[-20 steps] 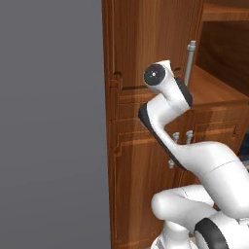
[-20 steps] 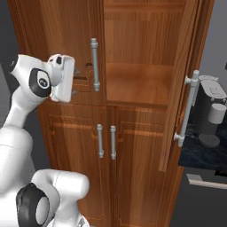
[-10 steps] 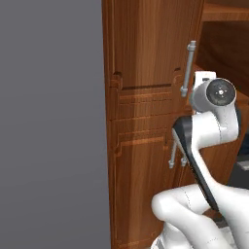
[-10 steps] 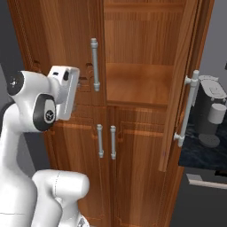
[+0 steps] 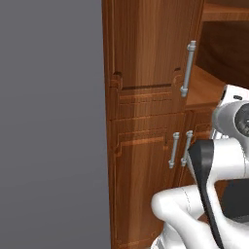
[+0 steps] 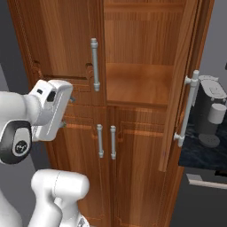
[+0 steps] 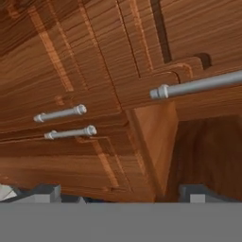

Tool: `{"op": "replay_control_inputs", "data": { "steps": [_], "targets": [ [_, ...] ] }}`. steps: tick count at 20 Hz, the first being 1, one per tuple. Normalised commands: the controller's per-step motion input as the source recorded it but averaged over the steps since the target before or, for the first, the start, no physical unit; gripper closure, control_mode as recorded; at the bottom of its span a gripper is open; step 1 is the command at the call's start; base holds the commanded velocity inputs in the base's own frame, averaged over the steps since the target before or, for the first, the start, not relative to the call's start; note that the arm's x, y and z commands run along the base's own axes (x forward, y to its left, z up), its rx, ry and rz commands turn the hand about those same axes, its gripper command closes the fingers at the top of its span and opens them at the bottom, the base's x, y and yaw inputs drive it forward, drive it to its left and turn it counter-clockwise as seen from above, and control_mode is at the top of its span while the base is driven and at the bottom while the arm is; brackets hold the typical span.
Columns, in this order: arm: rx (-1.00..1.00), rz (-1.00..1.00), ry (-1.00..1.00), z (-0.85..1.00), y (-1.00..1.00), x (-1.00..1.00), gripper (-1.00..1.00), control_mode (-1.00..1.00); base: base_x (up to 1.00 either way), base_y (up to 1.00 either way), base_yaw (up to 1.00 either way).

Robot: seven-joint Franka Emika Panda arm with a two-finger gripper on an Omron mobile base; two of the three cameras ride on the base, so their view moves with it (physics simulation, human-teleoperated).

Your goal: Open the cabinet. Pick the spray and place it next to the sink. Then close the cabinet.

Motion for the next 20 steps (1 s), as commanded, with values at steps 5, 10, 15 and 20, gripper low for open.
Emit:
{"op": "replay_control_inputs", "data": {
  "steps": [5, 10, 15, 20],
  "targets": [
    [0.08, -0.15, 0.01, 0.43, -0.21, -1.0, -1.0, -1.0, 0.0, 0.0, 0.0],
    [0.04, -0.06, 0.04, 0.07, -0.66, -1.0, -1.0, -1.0, 0.0, 0.0, 0.0],
    [0.01, 0.0, 0.01, -0.07, -0.84, -1.0, -1.0, -1.0, 0.0, 0.0, 0.0],
    [0.0, 0.06, -0.08, -0.15, -0.72, -0.9, -1.0, -1.0, 0.0, 0.0, 0.0]
  ]
}}
